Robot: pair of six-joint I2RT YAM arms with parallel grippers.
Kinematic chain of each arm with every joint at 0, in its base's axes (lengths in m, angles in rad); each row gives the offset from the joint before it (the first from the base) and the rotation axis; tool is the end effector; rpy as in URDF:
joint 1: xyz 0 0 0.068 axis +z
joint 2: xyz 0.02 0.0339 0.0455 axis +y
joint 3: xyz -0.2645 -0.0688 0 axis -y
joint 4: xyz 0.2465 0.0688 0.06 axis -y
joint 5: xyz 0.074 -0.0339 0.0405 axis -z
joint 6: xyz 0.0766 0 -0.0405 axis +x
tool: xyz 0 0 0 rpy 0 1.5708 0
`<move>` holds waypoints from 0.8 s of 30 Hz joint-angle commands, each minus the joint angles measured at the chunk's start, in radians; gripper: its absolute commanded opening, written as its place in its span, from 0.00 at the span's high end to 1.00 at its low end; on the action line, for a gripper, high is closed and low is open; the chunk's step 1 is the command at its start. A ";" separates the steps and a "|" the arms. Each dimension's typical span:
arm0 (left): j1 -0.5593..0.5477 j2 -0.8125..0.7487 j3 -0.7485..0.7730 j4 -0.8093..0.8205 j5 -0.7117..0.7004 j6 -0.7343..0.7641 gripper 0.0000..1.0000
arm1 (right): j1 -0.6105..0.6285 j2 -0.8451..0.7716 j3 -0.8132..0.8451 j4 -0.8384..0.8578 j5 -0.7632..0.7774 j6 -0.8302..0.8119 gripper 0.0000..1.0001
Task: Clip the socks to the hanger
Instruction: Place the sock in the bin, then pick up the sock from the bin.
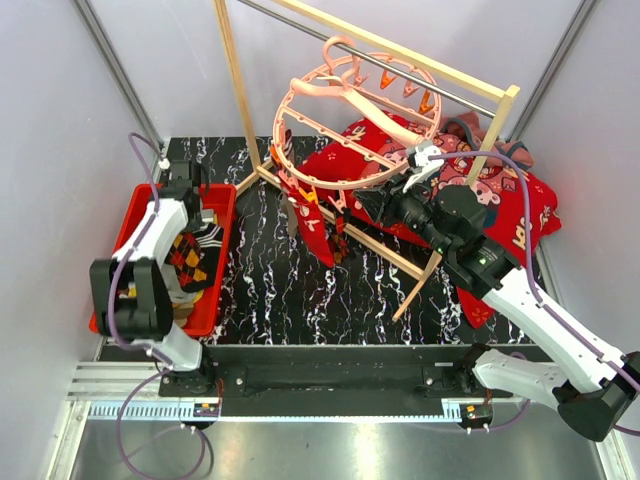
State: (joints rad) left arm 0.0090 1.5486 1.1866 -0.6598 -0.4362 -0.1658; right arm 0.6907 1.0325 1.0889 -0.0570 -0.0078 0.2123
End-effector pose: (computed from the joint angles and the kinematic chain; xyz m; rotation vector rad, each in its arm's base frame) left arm 0.3404 0.0354 0.2244 -0.3766 2.4962 0.5011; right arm 0.2137 0.1774 0.4143 -0.3892 1.5691 0.7106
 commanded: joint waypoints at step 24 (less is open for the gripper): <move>0.046 -0.085 -0.214 -0.029 0.163 -0.181 0.77 | -0.005 -0.022 -0.024 0.048 0.009 -0.031 1.00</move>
State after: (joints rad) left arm 0.0566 1.5837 1.1069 -0.6701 -0.3210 -0.2588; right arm 0.6907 1.0302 1.0653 -0.0490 -0.0082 0.1879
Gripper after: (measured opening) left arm 0.217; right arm 0.327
